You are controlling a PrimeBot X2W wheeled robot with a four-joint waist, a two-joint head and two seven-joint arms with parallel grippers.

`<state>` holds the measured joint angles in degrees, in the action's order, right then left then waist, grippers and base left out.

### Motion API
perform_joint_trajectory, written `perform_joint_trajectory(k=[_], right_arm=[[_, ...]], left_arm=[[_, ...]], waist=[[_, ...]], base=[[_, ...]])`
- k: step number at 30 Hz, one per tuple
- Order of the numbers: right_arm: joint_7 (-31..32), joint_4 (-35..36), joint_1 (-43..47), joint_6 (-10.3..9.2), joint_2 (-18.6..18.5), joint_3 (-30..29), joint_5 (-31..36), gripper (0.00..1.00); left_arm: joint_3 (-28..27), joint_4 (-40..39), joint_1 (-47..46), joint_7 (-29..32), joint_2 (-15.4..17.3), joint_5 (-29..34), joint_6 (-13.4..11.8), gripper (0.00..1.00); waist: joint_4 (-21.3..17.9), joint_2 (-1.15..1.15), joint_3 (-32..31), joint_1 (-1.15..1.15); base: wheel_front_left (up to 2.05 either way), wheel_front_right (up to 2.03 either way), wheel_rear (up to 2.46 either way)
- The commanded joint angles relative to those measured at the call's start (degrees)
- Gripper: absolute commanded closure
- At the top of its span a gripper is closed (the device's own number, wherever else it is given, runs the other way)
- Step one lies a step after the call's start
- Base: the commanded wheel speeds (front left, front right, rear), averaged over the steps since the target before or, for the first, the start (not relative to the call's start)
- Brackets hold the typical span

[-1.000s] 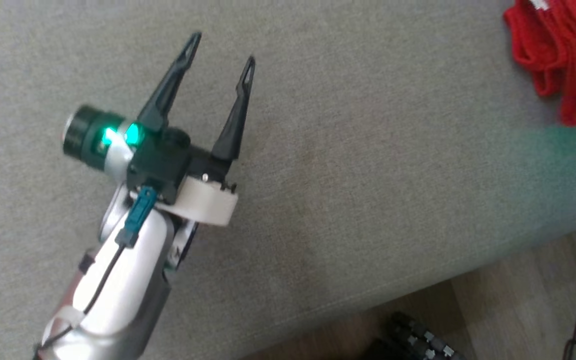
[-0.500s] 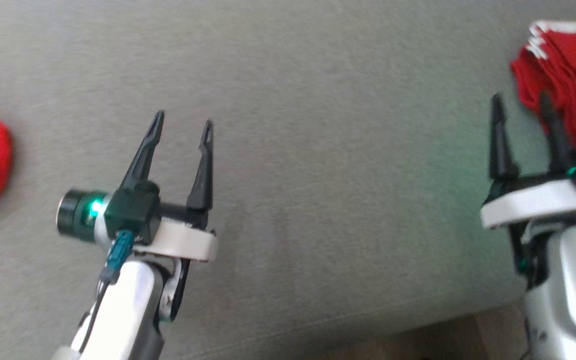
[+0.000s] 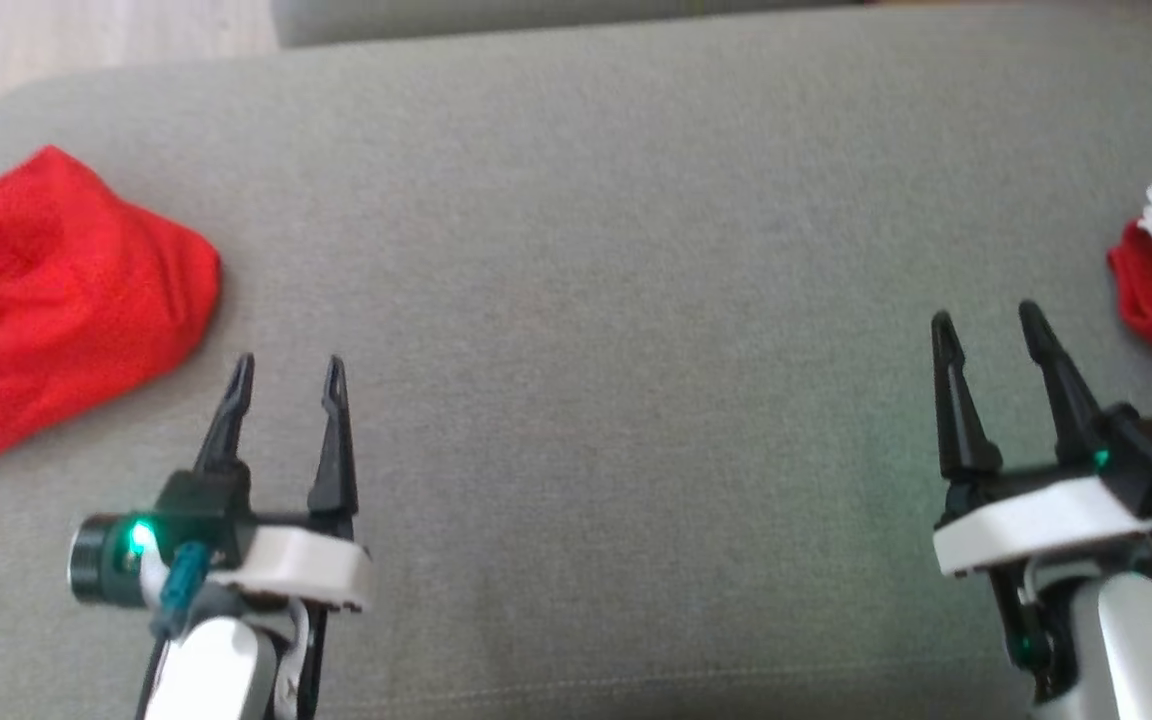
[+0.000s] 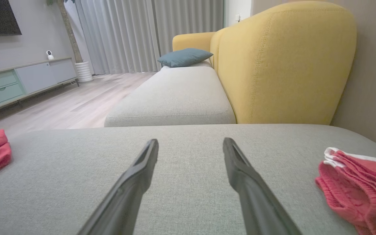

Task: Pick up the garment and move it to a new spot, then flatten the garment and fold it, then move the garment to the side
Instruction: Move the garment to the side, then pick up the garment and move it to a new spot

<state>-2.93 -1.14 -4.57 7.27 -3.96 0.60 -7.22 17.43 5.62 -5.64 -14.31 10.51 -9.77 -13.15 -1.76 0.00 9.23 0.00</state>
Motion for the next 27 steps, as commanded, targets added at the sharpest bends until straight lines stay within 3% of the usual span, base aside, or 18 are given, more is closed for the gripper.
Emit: perform_joint_trajectory(k=[1, 13, 27], right_arm=[[0.25, 2.62, 0.22, 0.22, 0.42, 0.91, -0.09, 0.0], [3.03, 6.2, 6.86, 0.22, 1.02, -0.2, -0.36, 0.0], [4.31, 7.91, 8.37, 0.22, 1.07, -0.02, -1.36, 0.0]], left_arm=[[-2.48, -1.72, -0.88, -0.68, 0.89, -0.41, -0.2, 0.0], [-2.11, -0.02, 2.7, -0.68, 1.18, -1.27, 0.41, 0.0], [-1.49, 0.09, 3.45, -0.31, 1.55, -1.68, -0.09, 0.0]], waist=[[1.21, 0.0, -1.95, 0.0], [1.65, 0.0, -6.72, 0.0], [1.88, 0.0, -7.44, 0.0]], base=[[0.0, 0.0, 0.0], [0.0, 0.0, 0.0], [0.0, 0.0, 0.0]])
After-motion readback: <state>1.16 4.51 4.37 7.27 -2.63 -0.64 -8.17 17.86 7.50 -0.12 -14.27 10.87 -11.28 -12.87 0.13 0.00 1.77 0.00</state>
